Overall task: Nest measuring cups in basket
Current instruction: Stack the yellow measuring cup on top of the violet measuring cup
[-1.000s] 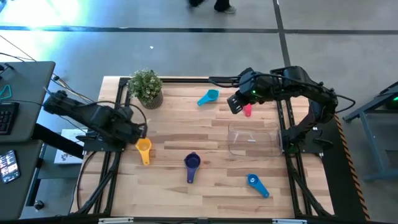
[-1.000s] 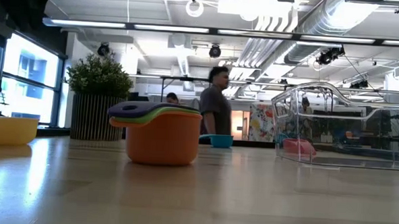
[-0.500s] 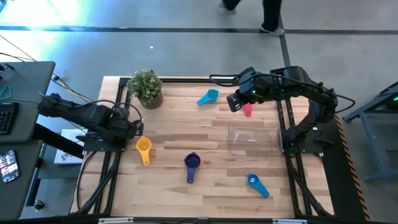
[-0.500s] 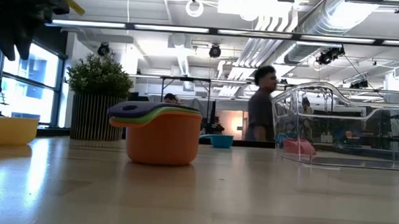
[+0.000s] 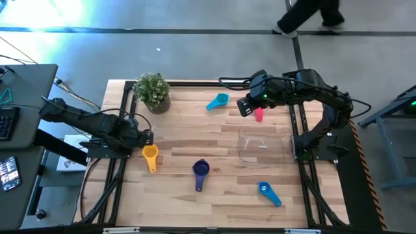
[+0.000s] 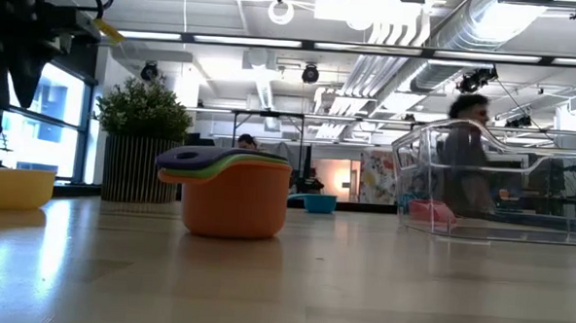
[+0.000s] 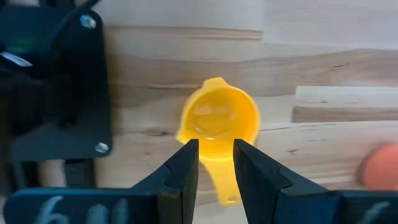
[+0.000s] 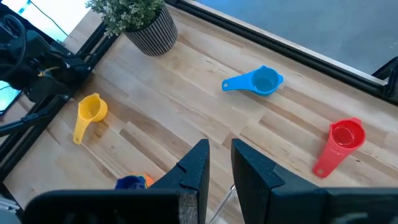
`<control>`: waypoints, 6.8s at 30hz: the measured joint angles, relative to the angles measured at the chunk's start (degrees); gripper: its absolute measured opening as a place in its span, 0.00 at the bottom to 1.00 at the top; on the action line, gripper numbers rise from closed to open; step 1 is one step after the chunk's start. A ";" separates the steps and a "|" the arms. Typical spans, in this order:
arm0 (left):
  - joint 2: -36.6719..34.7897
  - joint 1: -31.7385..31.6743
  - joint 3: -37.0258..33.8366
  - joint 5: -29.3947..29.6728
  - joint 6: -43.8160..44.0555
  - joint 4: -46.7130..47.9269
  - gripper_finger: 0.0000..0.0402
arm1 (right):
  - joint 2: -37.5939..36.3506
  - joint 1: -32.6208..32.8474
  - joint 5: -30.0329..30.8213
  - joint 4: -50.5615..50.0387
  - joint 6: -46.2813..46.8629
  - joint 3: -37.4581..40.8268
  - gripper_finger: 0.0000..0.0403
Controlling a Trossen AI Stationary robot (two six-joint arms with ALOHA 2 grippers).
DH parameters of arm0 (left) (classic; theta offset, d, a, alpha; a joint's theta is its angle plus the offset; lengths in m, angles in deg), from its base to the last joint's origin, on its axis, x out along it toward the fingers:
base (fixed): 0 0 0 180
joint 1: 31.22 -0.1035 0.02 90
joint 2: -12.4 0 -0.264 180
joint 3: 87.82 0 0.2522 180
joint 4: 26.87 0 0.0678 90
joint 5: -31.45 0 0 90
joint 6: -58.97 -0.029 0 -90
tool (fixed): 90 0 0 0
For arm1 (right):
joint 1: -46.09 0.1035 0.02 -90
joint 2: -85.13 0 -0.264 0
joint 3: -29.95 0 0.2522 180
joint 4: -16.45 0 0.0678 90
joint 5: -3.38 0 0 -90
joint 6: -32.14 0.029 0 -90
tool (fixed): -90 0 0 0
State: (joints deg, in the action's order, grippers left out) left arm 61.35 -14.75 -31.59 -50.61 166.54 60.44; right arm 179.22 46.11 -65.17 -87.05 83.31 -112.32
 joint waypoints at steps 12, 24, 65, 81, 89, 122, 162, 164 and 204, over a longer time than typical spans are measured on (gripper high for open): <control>2.59 -0.43 -0.10 5.43 2.23 -1.05 0.23 | 0.00 -0.03 -1.18 -0.04 -6.77 0.00 0.15; 3.69 -8.29 -0.10 5.71 -10.49 -5.29 0.23 | 0.00 -0.03 -1.22 0.00 -11.15 0.00 0.15; 20.35 -23.63 -0.10 -9.63 -71.85 -6.83 0.27 | 0.00 -0.03 -0.61 -0.02 -11.17 0.00 0.15; 20.65 -23.56 -1.92 -12.71 -69.88 -3.64 0.27 | 0.00 -0.03 -0.59 0.00 -11.15 0.00 0.15; 20.65 -23.56 -3.08 -12.98 -68.66 -5.02 0.27 | 0.00 -0.03 -0.59 0.01 -11.14 0.00 0.15; 29.57 -23.56 -3.10 -13.89 -65.73 -9.37 0.27 | 0.00 -0.03 -0.59 0.02 -11.15 -0.02 0.15; 31.74 -15.79 20.21 -11.63 -71.04 -13.94 0.01 | 0.00 -0.03 -0.61 0.39 -3.11 -0.02 0.15; 31.74 -15.23 22.50 -11.60 -71.66 -14.50 0.01 | 0.00 -0.03 -0.61 0.39 -2.09 -0.02 0.15; 47.95 -10.62 26.04 -18.09 -76.29 -36.90 0.01 | 0.02 -0.03 0.50 -0.24 2.82 -0.04 0.15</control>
State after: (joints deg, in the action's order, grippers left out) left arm 109.30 -25.37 -5.55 -68.70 90.26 23.55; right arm 179.24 46.08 -64.67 -87.29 86.13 -112.36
